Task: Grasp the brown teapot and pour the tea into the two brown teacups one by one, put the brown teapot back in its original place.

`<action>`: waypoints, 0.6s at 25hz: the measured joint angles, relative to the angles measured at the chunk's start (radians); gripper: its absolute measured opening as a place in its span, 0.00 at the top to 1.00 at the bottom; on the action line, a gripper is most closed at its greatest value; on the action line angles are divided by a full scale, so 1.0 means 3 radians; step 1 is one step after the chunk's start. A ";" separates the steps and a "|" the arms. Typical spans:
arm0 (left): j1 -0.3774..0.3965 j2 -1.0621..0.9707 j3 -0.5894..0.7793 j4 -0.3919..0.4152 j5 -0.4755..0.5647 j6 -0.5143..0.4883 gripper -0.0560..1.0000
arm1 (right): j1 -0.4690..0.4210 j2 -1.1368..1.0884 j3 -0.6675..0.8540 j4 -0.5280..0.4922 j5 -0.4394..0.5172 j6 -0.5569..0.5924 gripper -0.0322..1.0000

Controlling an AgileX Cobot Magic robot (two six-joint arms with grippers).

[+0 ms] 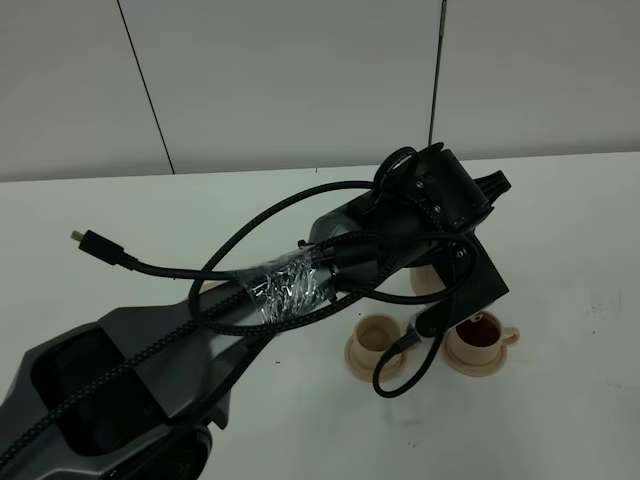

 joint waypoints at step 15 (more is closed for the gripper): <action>0.0117 -0.0123 0.0000 -0.0004 0.0248 -0.0988 0.79 | 0.0000 0.0000 0.0000 0.0000 0.0000 0.0000 0.73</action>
